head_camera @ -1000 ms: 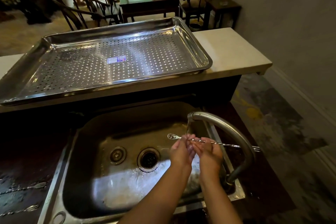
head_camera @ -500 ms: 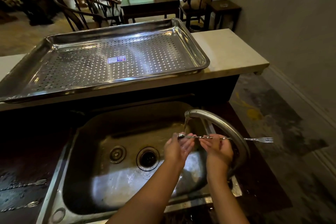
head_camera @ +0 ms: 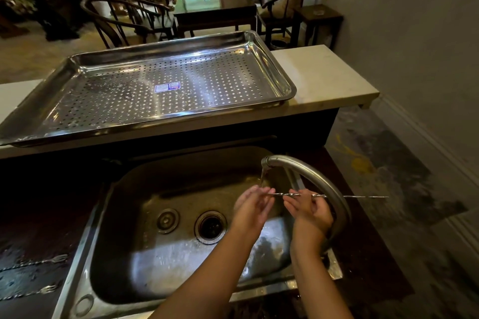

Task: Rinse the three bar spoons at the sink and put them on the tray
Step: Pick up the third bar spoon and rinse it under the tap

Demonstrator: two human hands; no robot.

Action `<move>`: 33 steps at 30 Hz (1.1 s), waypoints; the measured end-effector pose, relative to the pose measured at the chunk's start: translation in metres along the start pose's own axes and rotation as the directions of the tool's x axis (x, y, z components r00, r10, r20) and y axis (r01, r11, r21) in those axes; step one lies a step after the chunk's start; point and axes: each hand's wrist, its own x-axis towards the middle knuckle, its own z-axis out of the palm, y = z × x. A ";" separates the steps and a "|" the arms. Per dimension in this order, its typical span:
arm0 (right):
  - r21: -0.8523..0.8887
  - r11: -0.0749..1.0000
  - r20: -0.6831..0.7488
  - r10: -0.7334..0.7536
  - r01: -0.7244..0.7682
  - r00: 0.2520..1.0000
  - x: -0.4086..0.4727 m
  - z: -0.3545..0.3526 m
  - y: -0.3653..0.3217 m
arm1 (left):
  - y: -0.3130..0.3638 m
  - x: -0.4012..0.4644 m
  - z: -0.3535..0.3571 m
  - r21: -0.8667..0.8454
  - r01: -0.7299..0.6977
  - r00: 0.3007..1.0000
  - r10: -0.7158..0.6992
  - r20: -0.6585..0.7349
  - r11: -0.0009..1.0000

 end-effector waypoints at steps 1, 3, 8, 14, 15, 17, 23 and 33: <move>0.037 0.999 -0.019 0.025 -0.024 1.000 0.001 0.002 -0.001 | 0.001 0.000 0.001 0.022 -0.029 1.000 0.029 -0.006 0.999; 0.102 0.993 -0.059 0.070 -0.064 0.996 0.004 0.005 -0.001 | 0.002 -0.001 0.003 0.044 -0.054 0.997 0.056 -0.054 0.998; 0.190 0.976 -0.123 0.128 -0.103 0.984 0.010 0.009 -0.002 | 0.000 0.001 0.011 0.024 -0.138 0.979 0.141 -0.149 0.990; 0.197 0.970 -0.150 0.172 -0.141 0.974 0.013 0.009 0.001 | -0.005 0.000 0.024 0.069 -0.154 0.987 0.156 -0.025 0.986; 0.205 0.968 -0.153 0.176 -0.143 0.973 0.011 0.009 0.003 | -0.004 0.000 0.026 0.053 -0.159 0.987 0.160 -0.028 0.986; 0.199 0.971 -0.157 0.169 -0.136 0.973 0.009 0.009 0.006 | -0.001 -0.001 0.026 0.028 -0.175 0.982 0.176 -0.068 0.984; 0.178 0.971 -0.097 0.180 -0.161 0.979 0.009 0.023 0.008 | 0.007 -0.004 0.018 -0.080 -0.183 0.983 0.183 -0.006 0.980; -0.023 0.949 0.162 0.313 -0.313 0.936 -0.024 0.079 0.042 | 0.049 -0.006 -0.018 0.130 -0.425 0.883 0.442 -0.160 0.896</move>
